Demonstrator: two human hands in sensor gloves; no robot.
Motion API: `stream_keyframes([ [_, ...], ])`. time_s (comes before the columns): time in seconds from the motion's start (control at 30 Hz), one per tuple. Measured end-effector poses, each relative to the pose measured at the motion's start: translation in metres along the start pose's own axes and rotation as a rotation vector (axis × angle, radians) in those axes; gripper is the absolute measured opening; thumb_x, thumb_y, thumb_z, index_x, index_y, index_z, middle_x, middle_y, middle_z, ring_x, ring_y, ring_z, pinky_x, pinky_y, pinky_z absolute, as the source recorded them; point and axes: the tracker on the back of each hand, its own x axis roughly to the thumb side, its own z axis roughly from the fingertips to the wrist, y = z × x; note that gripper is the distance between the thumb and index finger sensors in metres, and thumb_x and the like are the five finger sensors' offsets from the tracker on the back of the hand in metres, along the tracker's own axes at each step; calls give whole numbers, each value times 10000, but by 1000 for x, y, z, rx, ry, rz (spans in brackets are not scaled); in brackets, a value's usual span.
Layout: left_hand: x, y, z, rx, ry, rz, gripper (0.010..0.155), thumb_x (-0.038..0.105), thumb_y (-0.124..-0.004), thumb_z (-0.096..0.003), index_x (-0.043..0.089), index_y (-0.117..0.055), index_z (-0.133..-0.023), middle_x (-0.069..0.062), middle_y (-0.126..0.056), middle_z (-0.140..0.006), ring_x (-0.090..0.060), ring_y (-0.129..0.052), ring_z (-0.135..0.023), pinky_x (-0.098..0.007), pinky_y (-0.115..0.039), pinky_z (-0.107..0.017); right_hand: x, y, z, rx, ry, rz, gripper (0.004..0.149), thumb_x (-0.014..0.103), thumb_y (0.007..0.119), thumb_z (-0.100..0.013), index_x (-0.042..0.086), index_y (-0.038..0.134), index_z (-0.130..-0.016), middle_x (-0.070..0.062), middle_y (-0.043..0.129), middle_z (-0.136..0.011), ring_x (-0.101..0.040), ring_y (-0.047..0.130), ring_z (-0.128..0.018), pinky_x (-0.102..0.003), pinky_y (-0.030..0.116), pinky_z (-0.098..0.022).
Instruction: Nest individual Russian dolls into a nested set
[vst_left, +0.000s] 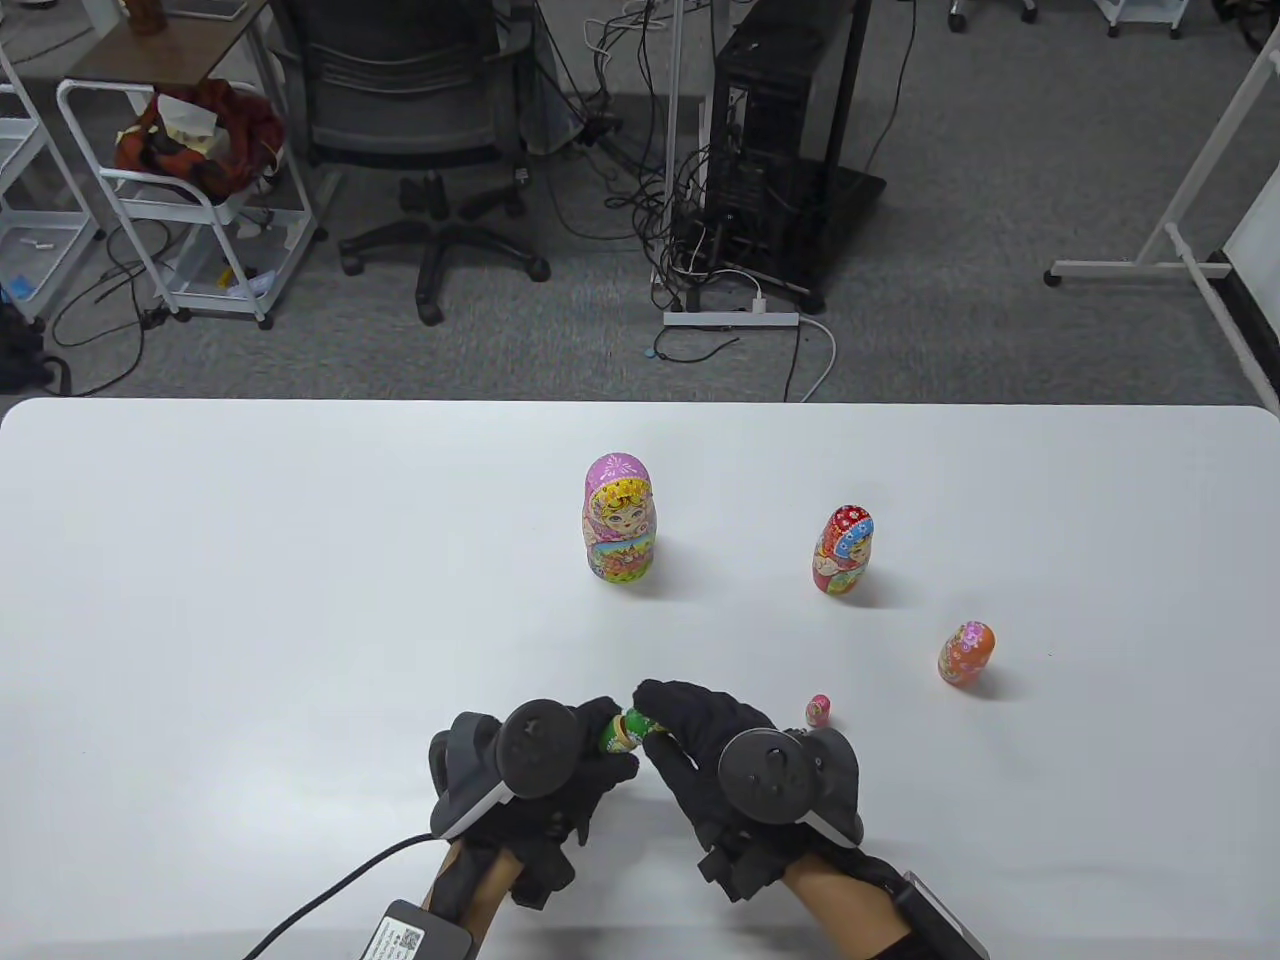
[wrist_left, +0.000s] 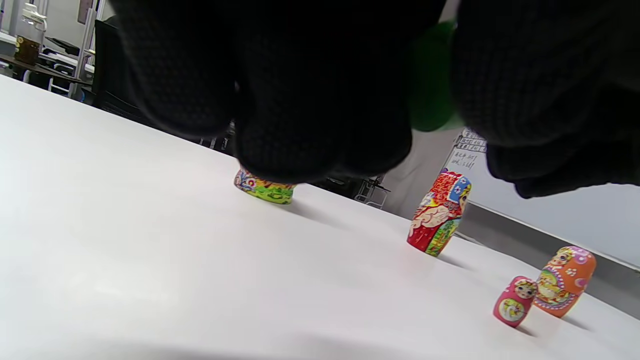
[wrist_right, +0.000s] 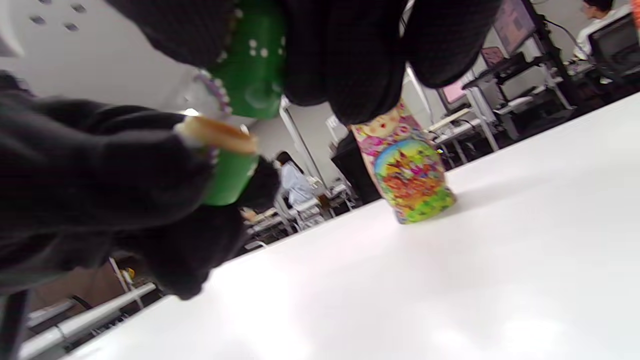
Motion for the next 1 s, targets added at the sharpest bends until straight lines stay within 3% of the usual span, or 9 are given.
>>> stream_keyframes([
  [0.13, -10, -3, -2, -7, 33, -11, 682, 591, -881, -331, 215, -823, -897, 33, -1019, -670, -105, -1020, -536, -414, -865, -538, -13, 19, 0, 233, 38, 359, 481, 418, 762, -489, 373, 622, -947, -30, 755, -962, -271, 860, -784, -506, 712, -634],
  [0.23, -13, -4, -2, 1, 48, -12, 685, 586, -889, -324, 213, -820, -895, 32, -1015, -672, -104, -1018, -538, -415, -865, -537, -22, 35, -2, 358, 75, 494, 484, 419, 789, -482, 392, 627, -937, -13, 748, -970, -267, 848, -797, -507, 702, -646],
  [0.33, -15, -4, -2, -3, 55, -6, 687, 587, -889, -324, 212, -820, -894, 32, -1014, -673, -104, -1017, -538, -416, -863, -538, -27, 45, -2, 413, 98, 538, 506, 423, 807, -479, 399, 607, -943, 18, 734, -976, -269, 824, -812, -511, 686, -657],
  [0.43, -16, -5, -2, -6, 56, -11, 687, 594, -884, -325, 218, -818, -896, 34, -1012, -677, -105, -1016, -542, -416, -862, -540, -26, 48, -2, 394, 86, 616, 551, 419, 811, -477, 423, 546, -960, 43, 766, -949, -251, 839, -801, -504, 691, -660],
  [0.53, -16, -6, -2, -16, 53, -26, 687, 597, -880, -326, 222, -814, -898, 34, -1009, -683, -107, -1013, -547, -418, -858, -542, -29, 45, -3, 441, 106, 616, 635, 401, 795, -493, 502, 405, -984, 22, 679, -1029, -272, 773, -880, -520, 658, -683],
  [0.67, -16, -7, -2, -17, 47, -32, 688, 600, -877, -328, 223, -812, -900, 34, -1006, -687, -109, -1011, -551, -421, -856, -545, -35, 9, -7, 300, 163, 530, 702, 400, 784, -498, 494, 301, -999, 16, 578, -1082, -279, 707, -932, -517, 635, -699],
  [0.77, -15, -8, -3, -18, 41, -30, 689, 599, -876, -329, 229, -806, -906, 34, -1002, -699, -112, -1008, -561, -422, -851, -551, -53, -26, -7, 116, 289, 484, 599, 406, 760, -505, 446, 432, -1004, -5, 563, -1090, -290, 681, -948, -522, 618, -706],
  [0.83, -14, -9, -3, -22, 31, -37, 688, 599, -877, -328, 238, -804, -909, 36, -998, -710, -113, -1006, -573, -425, -848, -555, -67, -38, -4, 54, 383, 469, 537, 410, 748, -509, 416, 516, -993, -13, 581, -1082, -299, 692, -939, -525, 620, -701],
  [1.0, -9, -9, -2, -27, 14, -39, 689, 602, -882, -323, 247, -807, -909, 37, -995, -723, -118, -1004, -587, -427, -843, -563, -113, -37, 2, 61, 600, 426, 470, 423, 761, -499, 392, 629, -949, 7, 722, -1002, -276, 806, -848, -501, 678, -657],
])
